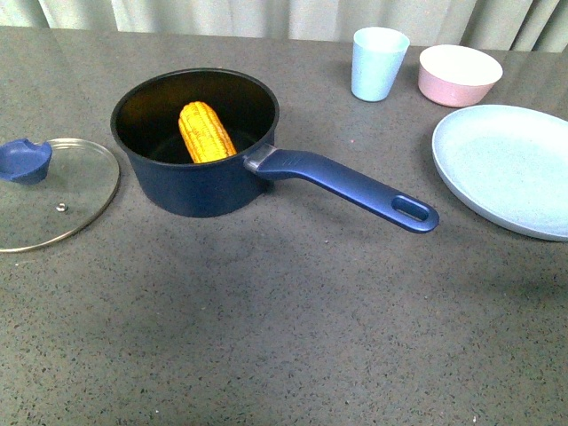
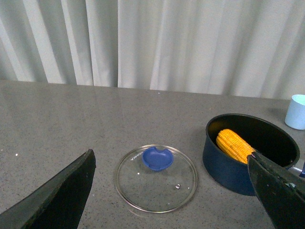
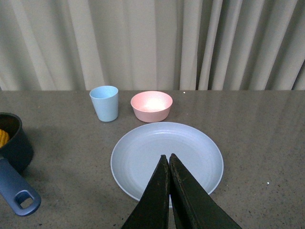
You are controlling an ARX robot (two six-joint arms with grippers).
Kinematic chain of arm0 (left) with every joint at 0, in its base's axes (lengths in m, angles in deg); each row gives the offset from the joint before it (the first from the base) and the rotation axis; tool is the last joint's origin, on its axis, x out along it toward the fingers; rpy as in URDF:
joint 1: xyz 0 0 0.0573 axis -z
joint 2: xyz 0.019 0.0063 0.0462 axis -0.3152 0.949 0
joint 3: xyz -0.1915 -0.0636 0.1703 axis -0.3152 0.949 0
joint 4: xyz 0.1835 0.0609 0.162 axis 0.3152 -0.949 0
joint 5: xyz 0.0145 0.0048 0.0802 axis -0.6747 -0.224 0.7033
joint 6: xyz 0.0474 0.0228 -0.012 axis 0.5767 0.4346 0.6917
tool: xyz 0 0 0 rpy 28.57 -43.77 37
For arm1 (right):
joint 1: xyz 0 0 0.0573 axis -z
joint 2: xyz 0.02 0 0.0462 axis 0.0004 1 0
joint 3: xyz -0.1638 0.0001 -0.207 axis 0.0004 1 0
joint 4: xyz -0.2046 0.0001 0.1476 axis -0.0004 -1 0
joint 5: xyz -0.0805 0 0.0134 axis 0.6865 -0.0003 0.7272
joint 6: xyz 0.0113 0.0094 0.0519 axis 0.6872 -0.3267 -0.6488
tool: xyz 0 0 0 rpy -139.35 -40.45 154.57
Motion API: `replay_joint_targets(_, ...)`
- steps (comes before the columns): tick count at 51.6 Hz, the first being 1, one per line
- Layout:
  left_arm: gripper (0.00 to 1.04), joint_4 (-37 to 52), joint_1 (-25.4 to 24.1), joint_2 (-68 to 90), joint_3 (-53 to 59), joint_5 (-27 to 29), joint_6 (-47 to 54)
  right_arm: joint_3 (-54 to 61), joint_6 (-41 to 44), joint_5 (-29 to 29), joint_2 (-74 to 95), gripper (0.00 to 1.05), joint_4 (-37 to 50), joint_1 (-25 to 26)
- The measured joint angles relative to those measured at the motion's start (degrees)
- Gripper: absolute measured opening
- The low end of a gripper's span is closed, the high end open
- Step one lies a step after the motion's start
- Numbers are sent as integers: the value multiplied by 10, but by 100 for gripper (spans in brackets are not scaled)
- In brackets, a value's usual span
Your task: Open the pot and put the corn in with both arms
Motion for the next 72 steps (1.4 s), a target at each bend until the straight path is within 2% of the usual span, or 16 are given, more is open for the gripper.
replay_joint_targets(22, 96, 0, 0, 0, 0, 0, 0, 0, 0, 0, -68, 2, -69, 0)
replay_joint_targets(28, 96, 0, 0, 0, 0, 0, 0, 0, 0, 0, -151, 2, -161, 0)
replay_joint_targets(43, 96, 0, 0, 0, 0, 0, 0, 0, 0, 0, -162, 2, -166, 0)
replay_joint_targets(53, 96, 0, 0, 0, 0, 0, 0, 0, 0, 0, -162, 41, -166, 0)
replay_joint_targets(66, 96, 0, 0, 0, 0, 0, 0, 0, 0, 0, -162, 85, -166, 0)
replay_joint_targets(68, 96, 0, 0, 0, 0, 0, 0, 0, 0, 0, -162, 95, -166, 0)
replay_joint_targets(72, 96, 0, 0, 0, 0, 0, 0, 0, 0, 0, -162, 95, -166, 0)
